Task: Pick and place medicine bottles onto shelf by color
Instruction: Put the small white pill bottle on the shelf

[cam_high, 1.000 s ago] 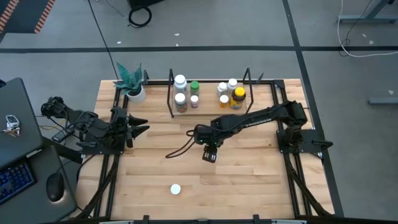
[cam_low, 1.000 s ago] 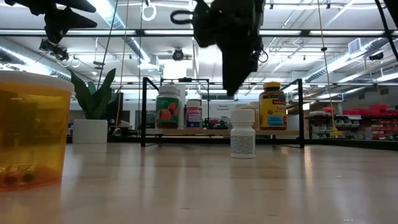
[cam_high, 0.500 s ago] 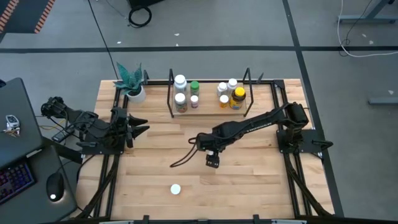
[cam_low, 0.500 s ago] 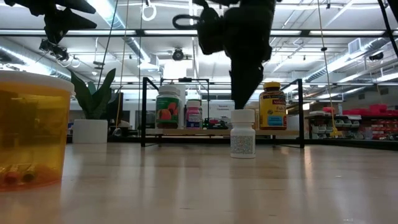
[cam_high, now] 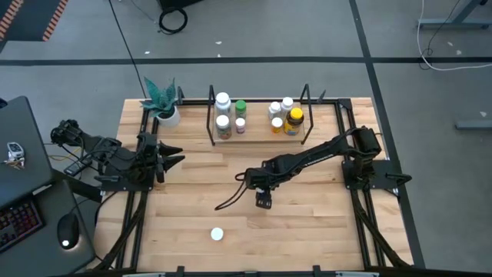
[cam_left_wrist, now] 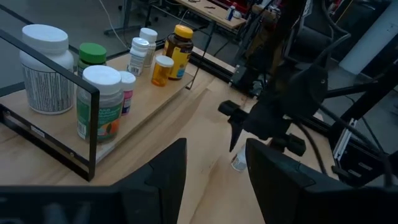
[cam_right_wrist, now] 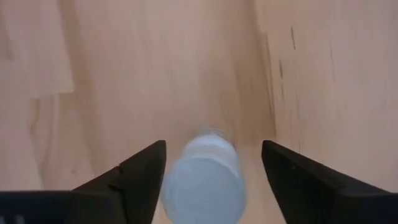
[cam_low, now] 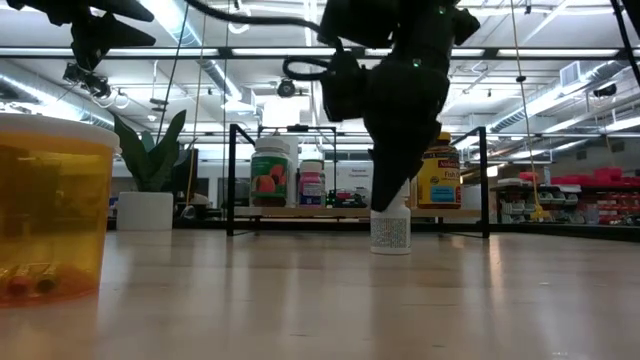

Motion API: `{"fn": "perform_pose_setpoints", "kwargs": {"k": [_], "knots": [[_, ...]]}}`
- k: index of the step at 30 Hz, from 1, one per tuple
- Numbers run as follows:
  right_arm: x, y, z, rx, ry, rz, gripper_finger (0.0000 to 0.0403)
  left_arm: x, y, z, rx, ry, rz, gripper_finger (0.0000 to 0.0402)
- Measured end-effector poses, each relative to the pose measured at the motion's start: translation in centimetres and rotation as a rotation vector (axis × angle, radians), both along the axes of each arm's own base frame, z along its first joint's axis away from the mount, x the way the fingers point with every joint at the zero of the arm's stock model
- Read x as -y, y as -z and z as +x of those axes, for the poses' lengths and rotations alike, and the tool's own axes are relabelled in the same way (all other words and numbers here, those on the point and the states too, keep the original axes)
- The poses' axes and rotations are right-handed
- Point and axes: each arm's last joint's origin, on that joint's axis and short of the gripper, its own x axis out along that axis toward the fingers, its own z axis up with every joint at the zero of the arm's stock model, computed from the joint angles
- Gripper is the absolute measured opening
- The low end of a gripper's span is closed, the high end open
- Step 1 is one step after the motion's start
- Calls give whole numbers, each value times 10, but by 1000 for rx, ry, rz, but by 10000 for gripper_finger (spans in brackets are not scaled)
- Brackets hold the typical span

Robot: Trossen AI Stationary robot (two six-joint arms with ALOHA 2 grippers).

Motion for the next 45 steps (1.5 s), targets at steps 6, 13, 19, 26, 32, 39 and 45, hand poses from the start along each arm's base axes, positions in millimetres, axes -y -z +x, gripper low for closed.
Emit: {"fn": "perform_pose_setpoints", "kwargs": {"k": [6,13,19,26,32,39,45], "knots": [[5,6,-4,-31,9,-4,212,0,0,0,0,0,0,172],[15,1,-1,-30,4,-2,164,0,0,0,-6,0,4,172],[51,-27,14,9,7,-14,171,0,0,0,-5,0,4,172],[122,-62,17,29,61,-54,173,0,0,0,-5,0,3,172],[181,-88,11,89,72,-122,170,0,0,0,-5,0,3,172],[237,-101,-6,130,163,-177,170,0,0,0,-4,-1,0,172],[267,-114,-18,175,252,-173,170,0,0,0,-2,-2,-4,172]]}}
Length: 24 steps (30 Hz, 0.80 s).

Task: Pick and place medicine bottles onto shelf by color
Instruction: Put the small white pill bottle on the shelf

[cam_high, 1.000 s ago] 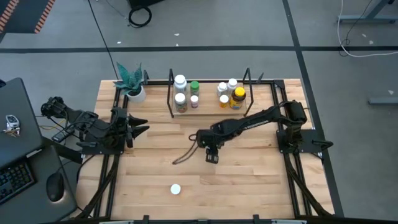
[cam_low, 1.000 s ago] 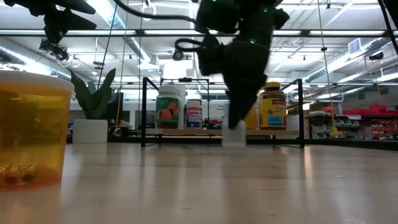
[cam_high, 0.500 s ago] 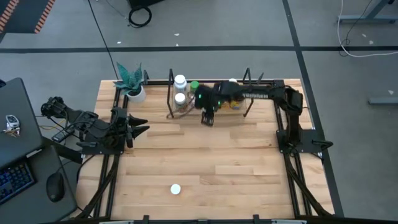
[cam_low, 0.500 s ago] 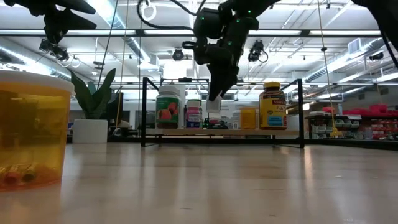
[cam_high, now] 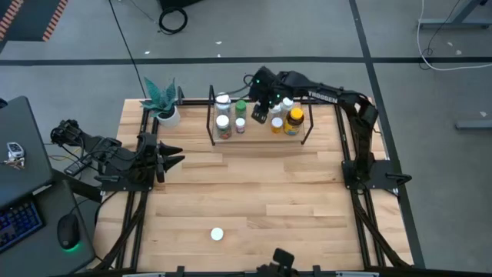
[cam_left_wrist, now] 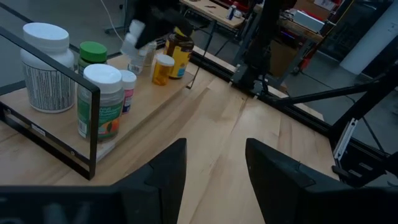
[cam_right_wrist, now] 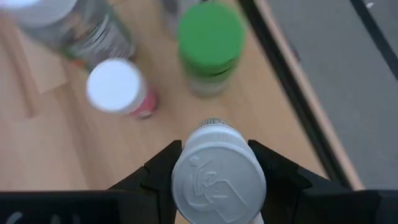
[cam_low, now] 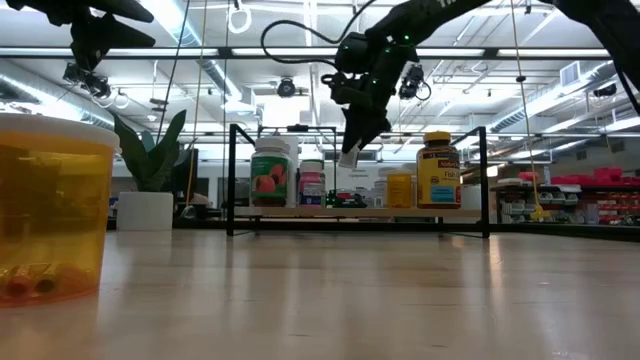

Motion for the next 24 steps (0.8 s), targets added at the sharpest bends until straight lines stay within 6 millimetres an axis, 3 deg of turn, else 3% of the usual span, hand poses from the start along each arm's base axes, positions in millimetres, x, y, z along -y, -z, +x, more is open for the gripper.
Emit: {"fn": "perform_pose_setpoints", "kwargs": {"k": [3,8,14,24], "knots": [[12,-4,0,7,22,0,171,0,0,0,2,-7,2,172],[30,10,14,-71,-33,28,171,0,0,0,7,-12,-10,172],[43,21,27,-102,-61,40,171,0,0,0,15,-21,-39,172],[56,46,29,-145,-39,77,171,0,0,0,21,-25,-55,172]]}}
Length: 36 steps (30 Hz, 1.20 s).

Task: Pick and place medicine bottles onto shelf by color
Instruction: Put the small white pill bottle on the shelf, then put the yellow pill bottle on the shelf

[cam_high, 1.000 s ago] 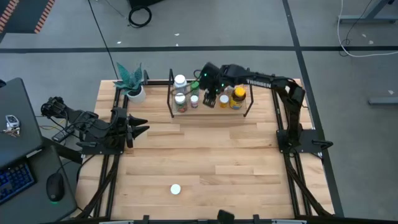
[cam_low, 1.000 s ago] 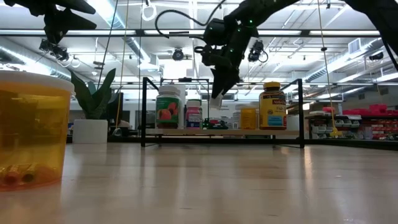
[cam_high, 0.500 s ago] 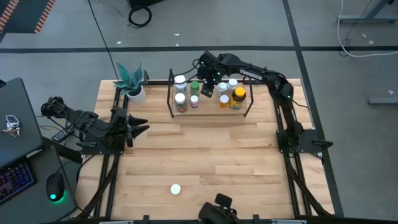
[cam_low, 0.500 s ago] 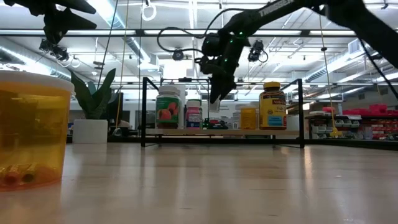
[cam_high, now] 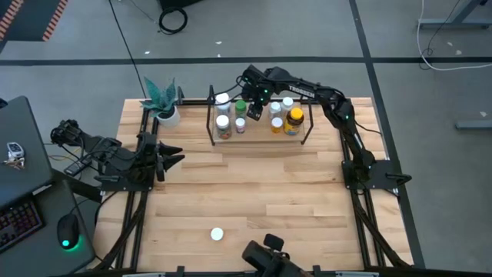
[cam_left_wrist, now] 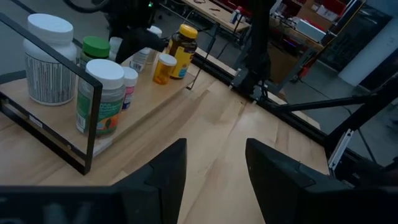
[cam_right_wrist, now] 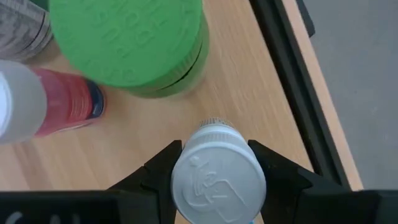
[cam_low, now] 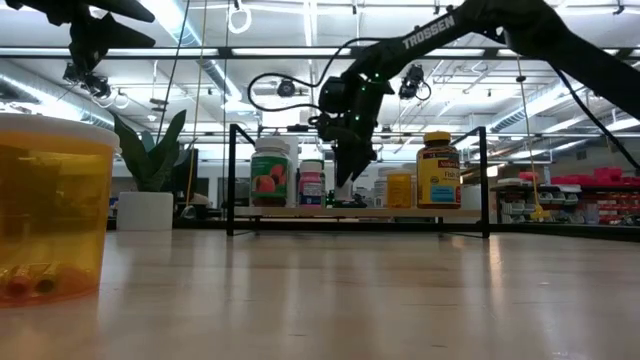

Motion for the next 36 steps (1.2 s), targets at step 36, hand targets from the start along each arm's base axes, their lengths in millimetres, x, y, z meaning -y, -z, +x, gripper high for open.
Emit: {"fn": "perform_pose_setpoints", "kwargs": {"k": [36], "knots": [[-37,-56,-9,46,59,-49,288,0,0,0,-2,1,-5,172]]}}
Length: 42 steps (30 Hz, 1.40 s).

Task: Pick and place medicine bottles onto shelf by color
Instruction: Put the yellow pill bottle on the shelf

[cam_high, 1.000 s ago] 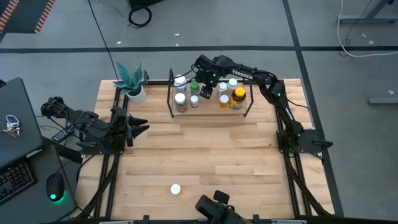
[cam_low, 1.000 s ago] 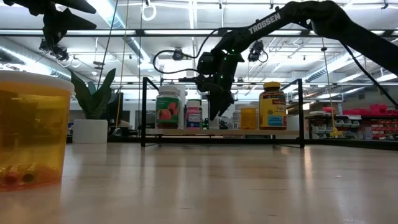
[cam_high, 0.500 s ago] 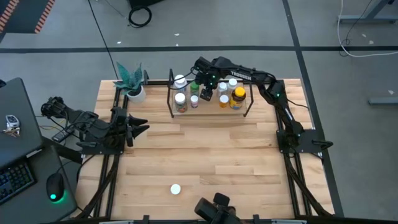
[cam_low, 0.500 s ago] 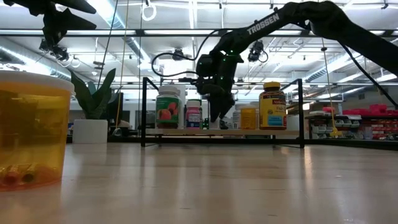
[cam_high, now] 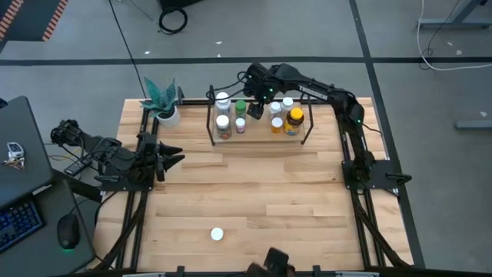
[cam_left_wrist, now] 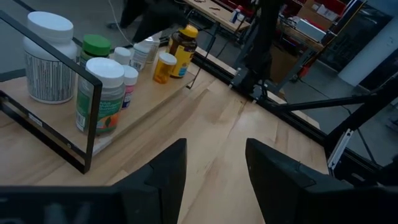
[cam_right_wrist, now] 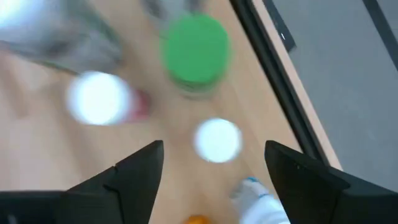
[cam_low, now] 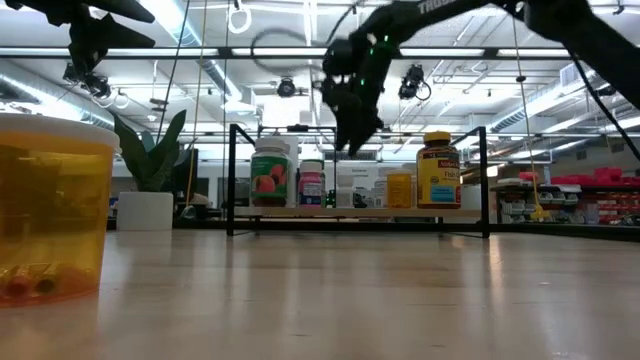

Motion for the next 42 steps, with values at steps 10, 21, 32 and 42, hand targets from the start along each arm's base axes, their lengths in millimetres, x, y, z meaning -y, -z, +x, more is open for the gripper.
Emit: {"fn": "perform_pose_setpoints", "kwargs": {"k": [10,21,32,42], "knots": [[-99,-42,30,203,-198,47,274,-2,0,0,26,-68,-30,172],[-210,-45,66,378,-443,58,272,1,0,0,84,-43,-317,172],[-301,-47,70,477,-190,54,272,5,2,1,39,69,-395,172],[-373,-3,81,476,55,241,271,8,3,1,-1,154,-422,172]]}}
